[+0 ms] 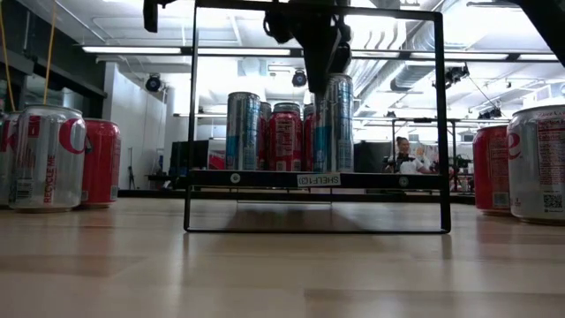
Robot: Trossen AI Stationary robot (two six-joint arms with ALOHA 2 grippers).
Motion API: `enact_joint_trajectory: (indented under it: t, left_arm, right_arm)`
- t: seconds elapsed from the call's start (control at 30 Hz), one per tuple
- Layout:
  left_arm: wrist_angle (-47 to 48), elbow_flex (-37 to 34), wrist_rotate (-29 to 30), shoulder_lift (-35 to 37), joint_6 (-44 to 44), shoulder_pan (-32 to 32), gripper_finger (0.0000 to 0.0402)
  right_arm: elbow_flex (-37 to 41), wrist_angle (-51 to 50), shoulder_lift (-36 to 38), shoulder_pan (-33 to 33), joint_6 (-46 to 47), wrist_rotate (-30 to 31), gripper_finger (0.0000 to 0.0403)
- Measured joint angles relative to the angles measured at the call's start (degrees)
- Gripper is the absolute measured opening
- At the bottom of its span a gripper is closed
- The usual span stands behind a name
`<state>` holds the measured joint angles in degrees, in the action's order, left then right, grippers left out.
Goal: Place canned beverage on shelf
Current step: Put the left blue soda can on the shelf aligned with the other blue soda cans
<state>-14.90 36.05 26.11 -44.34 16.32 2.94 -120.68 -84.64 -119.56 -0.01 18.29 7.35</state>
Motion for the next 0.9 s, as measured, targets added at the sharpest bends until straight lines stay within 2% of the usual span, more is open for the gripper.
enact_joint_trajectory:
  t: [0.1,0.33,0.47,0.6,0.73,0.9]
  left_arm:
    - [0.02,0.00,0.00,0.00,0.00,-0.02,0.0003]
    - [0.05,0.00,0.00,0.02,0.00,-0.02,0.0003]
    - [0.04,0.00,0.00,0.00,-0.02,0.00,0.0003]
    - [0.05,0.00,0.00,0.00,0.00,-0.01,0.0003]
    - [0.04,0.00,0.00,0.00,-0.02,-0.02,0.0003]
    - [0.04,0.00,0.00,0.01,-0.02,0.00,0.0003]
  right_arm:
    - [-0.03,0.14,1.12,-0.39,-2.07,1.33,0.0349]
    - [-0.11,2.84,5.61,-2.47,-6.89,0.96,0.0350]
    - [-0.11,0.39,8.86,-2.54,-11.76,-1.06,0.0350]
    - [0.72,-4.03,12.48,-1.42,-12.62,-1.57,0.0350]
    - [6.97,-4.43,18.64,1.30,-10.01,1.11,0.0350]
    - [24.85,4.84,31.87,4.95,-0.45,2.52,0.0349]
